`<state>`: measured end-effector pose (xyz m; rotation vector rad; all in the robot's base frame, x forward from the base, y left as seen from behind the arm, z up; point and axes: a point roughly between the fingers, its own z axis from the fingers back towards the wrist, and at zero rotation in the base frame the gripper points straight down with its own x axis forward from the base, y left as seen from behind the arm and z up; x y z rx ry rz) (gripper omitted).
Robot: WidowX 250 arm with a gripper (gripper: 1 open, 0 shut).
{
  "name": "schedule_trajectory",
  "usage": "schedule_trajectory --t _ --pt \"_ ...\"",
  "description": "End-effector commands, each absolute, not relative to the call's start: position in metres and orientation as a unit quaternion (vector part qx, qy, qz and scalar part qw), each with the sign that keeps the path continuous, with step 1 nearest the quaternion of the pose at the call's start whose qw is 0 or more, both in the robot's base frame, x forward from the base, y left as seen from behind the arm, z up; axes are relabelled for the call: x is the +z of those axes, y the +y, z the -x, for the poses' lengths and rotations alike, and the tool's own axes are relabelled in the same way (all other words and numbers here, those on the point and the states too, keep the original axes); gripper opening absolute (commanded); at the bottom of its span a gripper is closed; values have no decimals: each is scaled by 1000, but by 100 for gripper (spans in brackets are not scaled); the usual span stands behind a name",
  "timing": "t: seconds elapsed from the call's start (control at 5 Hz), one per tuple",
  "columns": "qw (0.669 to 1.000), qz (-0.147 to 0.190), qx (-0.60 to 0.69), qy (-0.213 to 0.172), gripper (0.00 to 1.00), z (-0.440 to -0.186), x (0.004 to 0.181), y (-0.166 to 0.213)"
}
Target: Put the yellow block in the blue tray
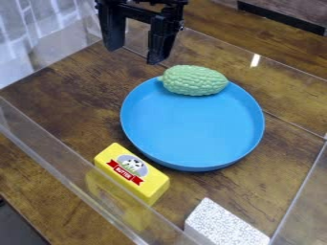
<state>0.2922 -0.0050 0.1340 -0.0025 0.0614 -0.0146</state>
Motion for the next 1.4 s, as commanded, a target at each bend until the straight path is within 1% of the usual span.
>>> schedule_trajectory --t 0.0,0.2,0.4,0.6,0.8,1.0,1.2 --pt "999 4 5 41 100 -295 130 -7" --pt "996 5 -79 50 100 -292 115 -17" --pt "993 11 -110 51 100 -280 94 -35" --pt "989 12 -143 44 100 -270 74 -50" --pt "981 6 -192 37 100 -265 43 -58" --pt "968 -3 -247 34 100 -263 26 -67" --pt "965 -14 -261 36 0 -273 53 -61"
